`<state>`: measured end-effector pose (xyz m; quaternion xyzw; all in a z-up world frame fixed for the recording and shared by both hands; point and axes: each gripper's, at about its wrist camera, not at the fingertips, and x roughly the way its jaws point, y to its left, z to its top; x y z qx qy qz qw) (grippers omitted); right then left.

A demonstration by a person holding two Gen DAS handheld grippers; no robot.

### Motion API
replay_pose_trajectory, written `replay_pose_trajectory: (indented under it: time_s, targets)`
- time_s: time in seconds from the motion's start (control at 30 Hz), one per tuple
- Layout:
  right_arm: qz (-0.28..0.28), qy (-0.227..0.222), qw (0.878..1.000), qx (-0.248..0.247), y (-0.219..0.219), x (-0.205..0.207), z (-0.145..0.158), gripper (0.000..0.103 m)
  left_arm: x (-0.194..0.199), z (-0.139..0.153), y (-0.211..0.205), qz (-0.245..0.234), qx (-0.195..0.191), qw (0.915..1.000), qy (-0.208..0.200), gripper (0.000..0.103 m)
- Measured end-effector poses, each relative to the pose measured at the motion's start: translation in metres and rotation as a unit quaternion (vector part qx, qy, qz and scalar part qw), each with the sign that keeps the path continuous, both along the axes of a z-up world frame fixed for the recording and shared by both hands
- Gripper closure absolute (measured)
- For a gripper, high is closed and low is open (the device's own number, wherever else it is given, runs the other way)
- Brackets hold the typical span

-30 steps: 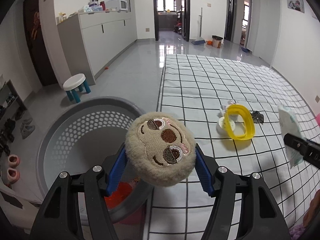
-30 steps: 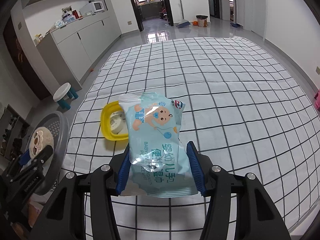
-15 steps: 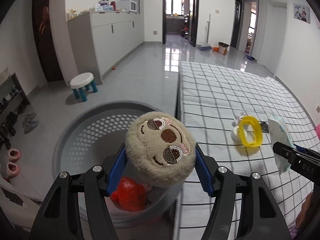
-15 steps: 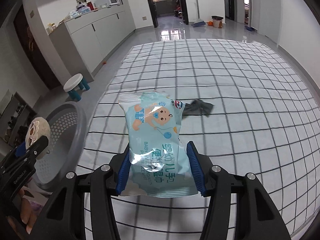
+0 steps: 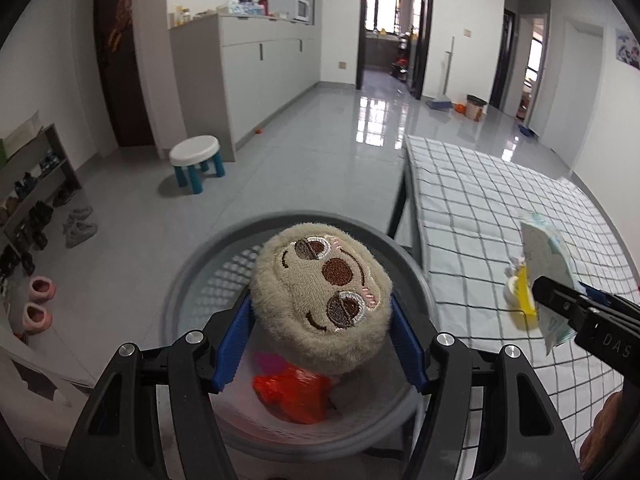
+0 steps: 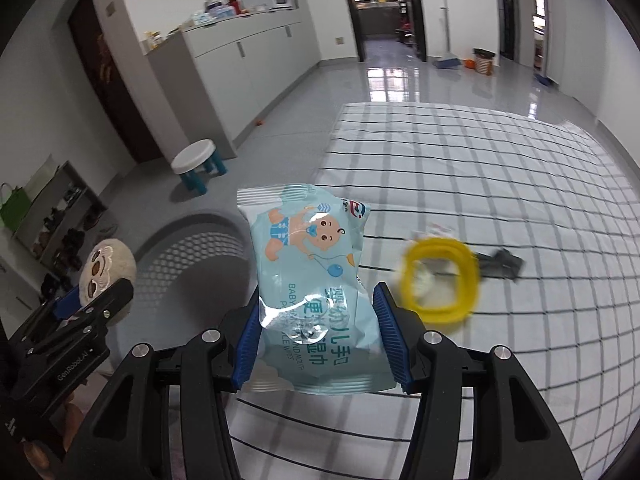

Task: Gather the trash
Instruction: 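Carry the sloth plush and wipes packet over the grey basket with both grippers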

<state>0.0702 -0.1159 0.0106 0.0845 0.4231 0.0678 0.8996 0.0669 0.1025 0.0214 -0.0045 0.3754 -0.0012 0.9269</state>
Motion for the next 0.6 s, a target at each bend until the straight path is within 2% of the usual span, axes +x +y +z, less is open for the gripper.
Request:
replay_pose_trajectory:
  time_s: [0.3,0.6]
  targets:
    - [0.054,0.007,0.999,0.007,0.057,0.028,-0.002,0.052,0.016,0.006,0.044,0.024,0.013,0.9996,0.002,0.04]
    - [0.086,0.03,0.996,0.007,0.092,0.046,-0.024,0.052,0.024,-0.016,0.062,0.038,-0.003,0.9989,0.029,0.039]
